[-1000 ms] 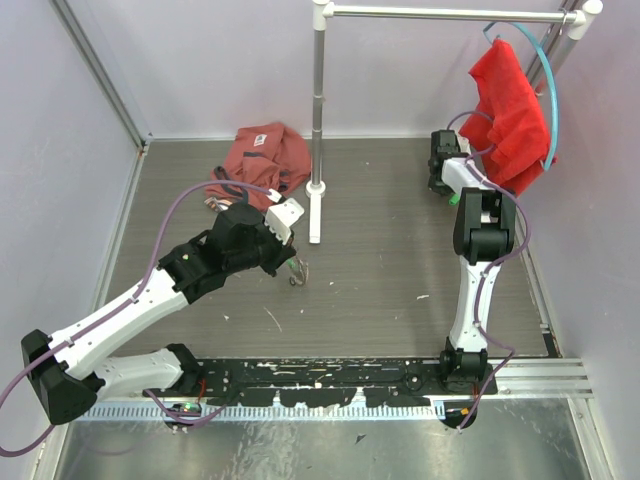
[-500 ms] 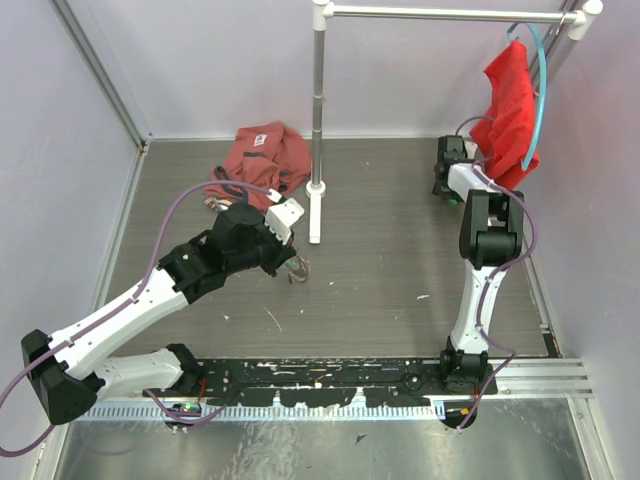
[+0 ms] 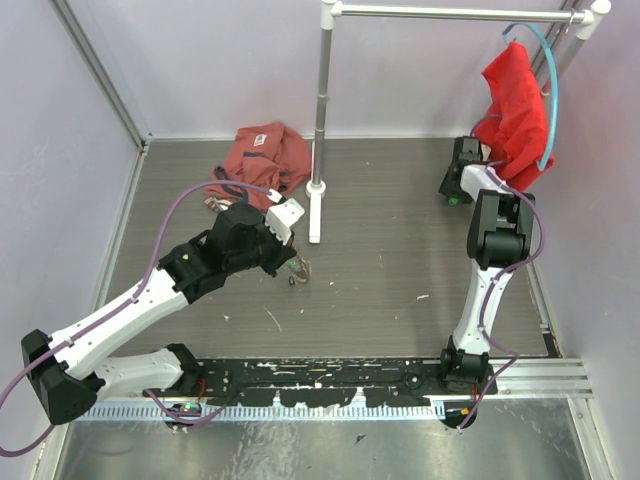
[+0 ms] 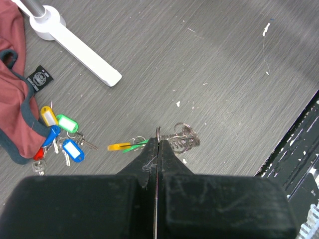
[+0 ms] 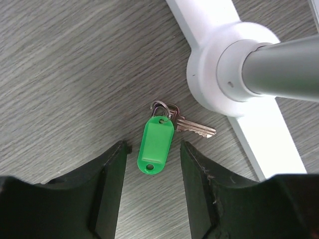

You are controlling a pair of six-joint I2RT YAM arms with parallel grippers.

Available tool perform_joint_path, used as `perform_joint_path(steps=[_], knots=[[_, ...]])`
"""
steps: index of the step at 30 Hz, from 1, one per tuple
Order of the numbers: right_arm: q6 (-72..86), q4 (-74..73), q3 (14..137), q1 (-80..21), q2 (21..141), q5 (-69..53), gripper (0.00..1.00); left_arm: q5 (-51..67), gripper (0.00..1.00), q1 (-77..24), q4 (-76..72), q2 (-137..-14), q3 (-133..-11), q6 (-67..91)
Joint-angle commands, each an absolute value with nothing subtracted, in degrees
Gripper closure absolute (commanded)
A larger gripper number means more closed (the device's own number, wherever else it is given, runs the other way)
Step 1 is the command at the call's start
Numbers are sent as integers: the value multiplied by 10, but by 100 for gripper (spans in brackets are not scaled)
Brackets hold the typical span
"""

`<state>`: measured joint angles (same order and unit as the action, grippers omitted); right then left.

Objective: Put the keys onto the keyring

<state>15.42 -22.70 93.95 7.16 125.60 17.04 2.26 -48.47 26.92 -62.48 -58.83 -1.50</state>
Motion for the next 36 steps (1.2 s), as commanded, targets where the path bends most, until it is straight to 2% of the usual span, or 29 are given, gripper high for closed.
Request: perform_joint_path(steps=[1, 5, 15, 22, 26, 36], knots=[[190, -201, 932, 95, 1243, 140, 48, 32, 100, -482, 249, -624, -598, -22], [193, -200, 926, 103, 1247, 129, 50, 32, 100, -482, 250, -625, -599, -22], [202, -190, 894, 104, 1243, 85, 69, 31, 100, -482, 250, -623, -599, -23], [194, -181, 848, 81, 1213, 60, 70, 27, 100, -481, 250, -621, -599, -25], [187, -176, 800, 39, 1174, 62, 70, 22, 100, -480, 250, -617, -599, -26], [155, -184, 669, -145, 1075, 78, 70, 10, 100, -475, 248, -606, -596, -27]])
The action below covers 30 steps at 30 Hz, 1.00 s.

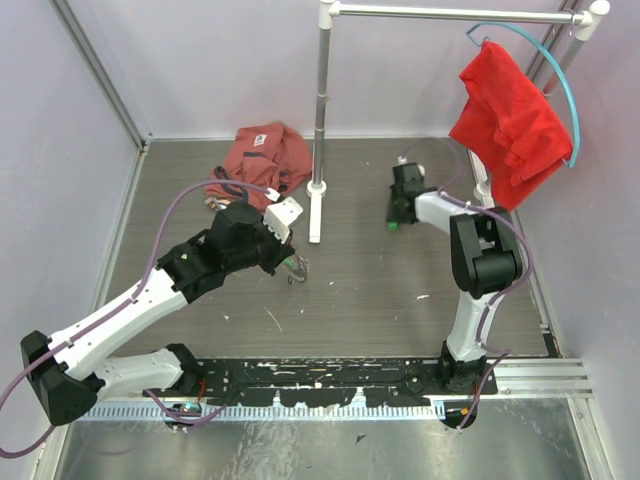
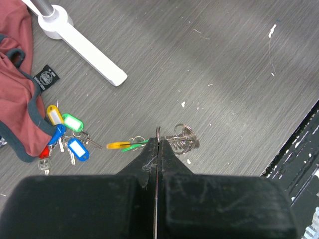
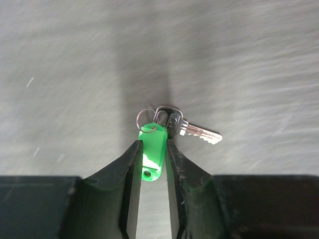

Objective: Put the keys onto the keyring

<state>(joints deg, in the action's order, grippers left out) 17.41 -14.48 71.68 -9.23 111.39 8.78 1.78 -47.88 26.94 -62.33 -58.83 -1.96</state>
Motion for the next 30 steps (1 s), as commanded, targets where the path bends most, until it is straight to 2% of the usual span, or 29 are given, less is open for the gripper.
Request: perform_joint_path(steps=[1, 4, 6, 9, 13, 21, 28, 30], knots=[[152, -189, 656, -165, 1066, 79, 70, 8, 100, -475, 248, -605, -596, -28], [148, -208, 619, -217, 1035, 76, 67, 5, 100, -475, 248, -604, -596, -29], [153, -219, 594, -249, 1002, 82, 62, 3, 100, -475, 248, -603, -595, -30], [159, -221, 568, -258, 933, 86, 50, 2, 100, -475, 247, -600, -594, -30], [139, -221, 585, -258, 867, 81, 44, 1, 100, -474, 245, -597, -594, -29], [95, -250, 647, -258, 914, 19, 56, 1, 100, -463, 244, -593, -592, -22], [74, -288, 677, -258, 966, -22, 58, 8, 100, -462, 245, -598, -595, -22], [64, -301, 688, -258, 980, -16, 56, 8, 100, -461, 245, -598, -595, -22]])
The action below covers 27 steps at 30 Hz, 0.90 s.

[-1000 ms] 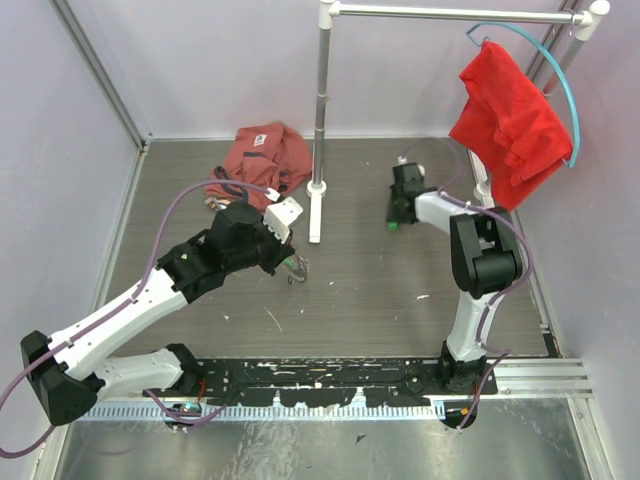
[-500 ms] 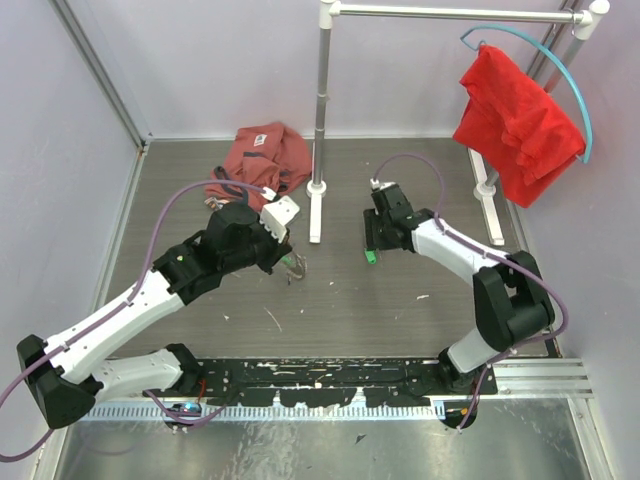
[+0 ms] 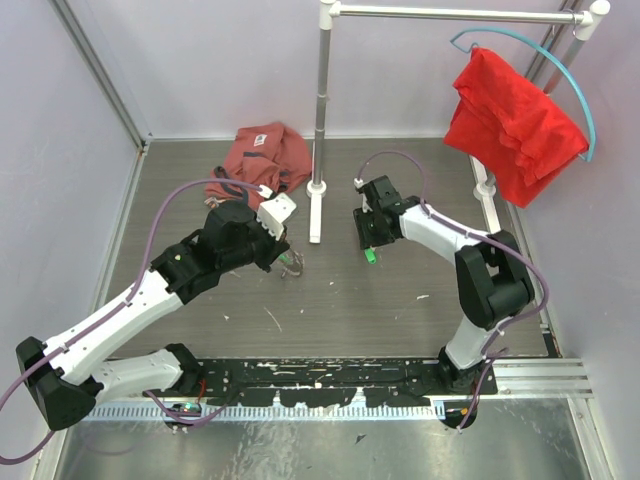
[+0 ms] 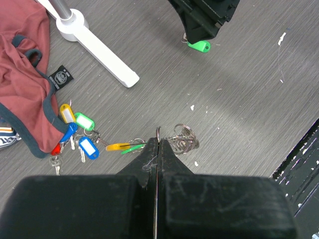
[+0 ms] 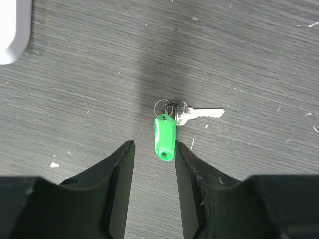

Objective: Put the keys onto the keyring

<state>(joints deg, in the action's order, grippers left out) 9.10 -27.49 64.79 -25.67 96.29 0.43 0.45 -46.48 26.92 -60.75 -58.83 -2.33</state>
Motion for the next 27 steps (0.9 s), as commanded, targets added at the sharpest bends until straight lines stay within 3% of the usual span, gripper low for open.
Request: perform_joint_path(steps=[1, 13, 27], knots=[[58, -304, 691, -258, 983, -15, 55, 8, 100, -461, 245, -598, -595, -22], [-18, -373, 767, -304, 1064, 105, 59, 4, 100, -456, 244, -596, -594, -22], [-42, -376, 808, -308, 1108, 96, 63, 11, 100, -453, 246, -601, -596, -20]])
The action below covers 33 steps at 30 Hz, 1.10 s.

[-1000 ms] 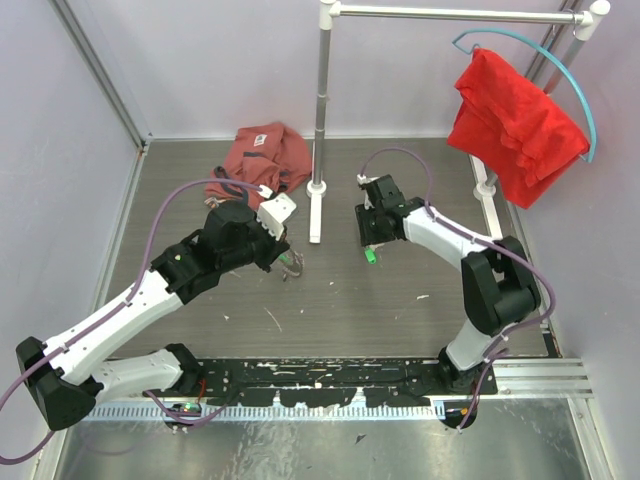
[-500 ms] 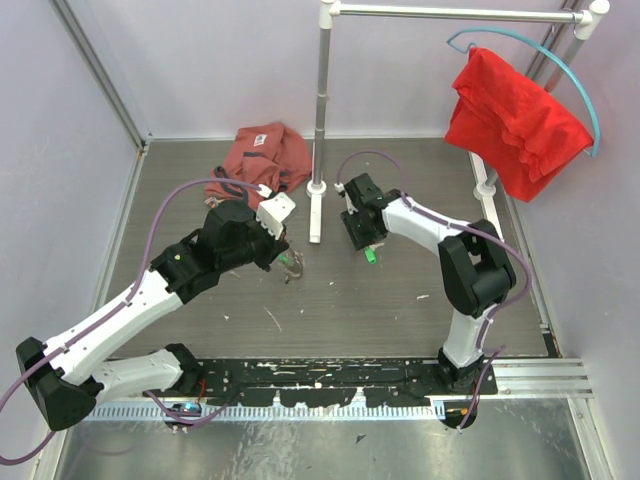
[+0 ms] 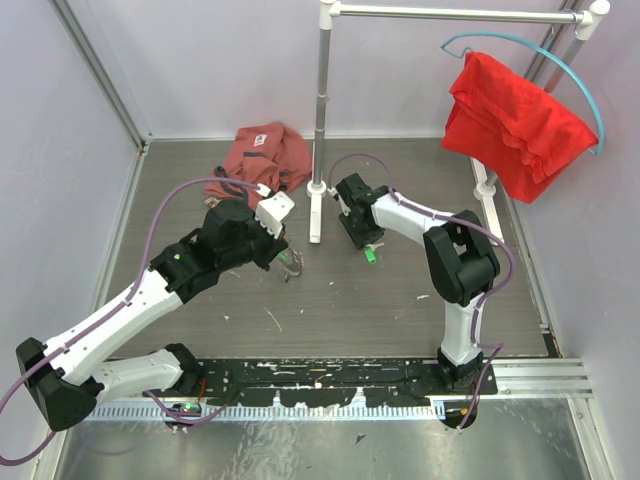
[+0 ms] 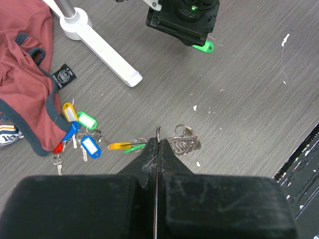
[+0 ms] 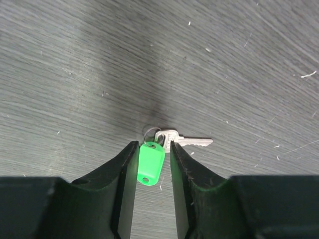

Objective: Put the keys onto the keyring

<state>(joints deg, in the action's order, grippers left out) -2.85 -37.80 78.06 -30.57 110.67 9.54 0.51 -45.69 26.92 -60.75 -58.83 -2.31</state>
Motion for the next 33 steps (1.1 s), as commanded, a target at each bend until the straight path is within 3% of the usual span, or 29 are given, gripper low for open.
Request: perform_joint_path(steps=[1, 22, 33], knots=[[-42, -376, 809, -309, 1110, 95, 63, 11, 100, -453, 246, -601, -596, -20], [-49, -373, 812, -309, 1137, 88, 75, 17, 100, -452, 247, -602, -597, -19], [-47, -368, 813, -309, 1144, 91, 87, 19, 100, -452, 247, -599, -597, -20]])
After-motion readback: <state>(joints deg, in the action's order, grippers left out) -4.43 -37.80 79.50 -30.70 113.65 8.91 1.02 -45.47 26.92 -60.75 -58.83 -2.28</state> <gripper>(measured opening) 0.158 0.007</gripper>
